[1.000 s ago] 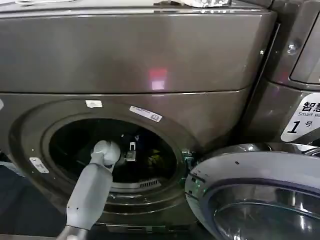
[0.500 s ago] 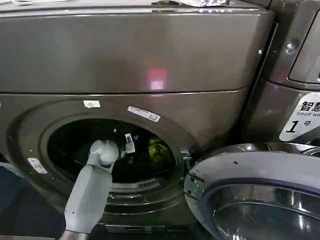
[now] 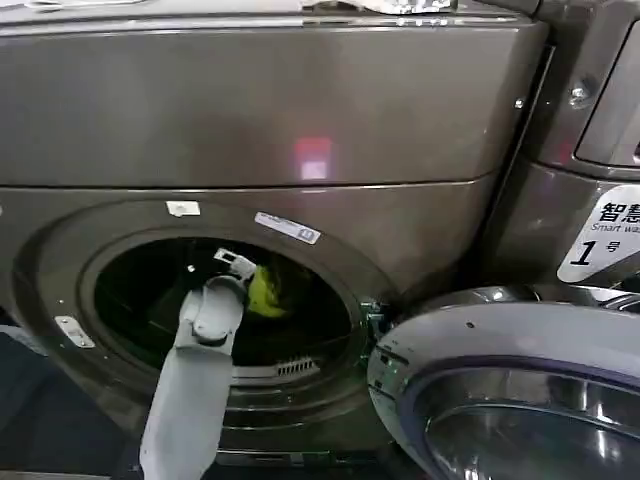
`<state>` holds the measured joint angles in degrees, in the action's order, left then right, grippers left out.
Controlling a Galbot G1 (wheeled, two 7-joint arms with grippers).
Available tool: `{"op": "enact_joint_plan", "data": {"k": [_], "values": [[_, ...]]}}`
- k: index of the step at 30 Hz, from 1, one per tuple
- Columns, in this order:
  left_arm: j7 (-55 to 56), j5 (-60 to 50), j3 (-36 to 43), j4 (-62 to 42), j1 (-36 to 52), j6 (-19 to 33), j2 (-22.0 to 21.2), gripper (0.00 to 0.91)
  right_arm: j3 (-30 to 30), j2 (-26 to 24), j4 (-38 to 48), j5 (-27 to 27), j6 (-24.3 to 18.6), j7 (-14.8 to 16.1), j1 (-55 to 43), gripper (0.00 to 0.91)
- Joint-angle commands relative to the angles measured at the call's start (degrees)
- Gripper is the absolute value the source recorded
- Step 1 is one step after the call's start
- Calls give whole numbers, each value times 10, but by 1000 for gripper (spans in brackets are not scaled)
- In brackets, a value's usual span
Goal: Grasp the clothes from the dryer.
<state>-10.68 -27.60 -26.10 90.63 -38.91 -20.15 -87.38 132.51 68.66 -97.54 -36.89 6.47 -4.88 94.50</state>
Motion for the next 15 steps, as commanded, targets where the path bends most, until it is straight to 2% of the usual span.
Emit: {"op": "enact_joint_plan", "data": {"k": [1, 11, 15], "values": [[233, 154, -14, 31, -15, -6, -29, 0, -5, 3, -4, 7, -5, 10, 1, 907], [232, 172, -16, 34, -25, -2, -29, 0, -8, 4, -13, -10, -4, 14, -2, 907], [231, 181, -16, 32, -27, -2, -29, 0, -3, 0, -13, -14, 14, -1, -4, 907]]}}
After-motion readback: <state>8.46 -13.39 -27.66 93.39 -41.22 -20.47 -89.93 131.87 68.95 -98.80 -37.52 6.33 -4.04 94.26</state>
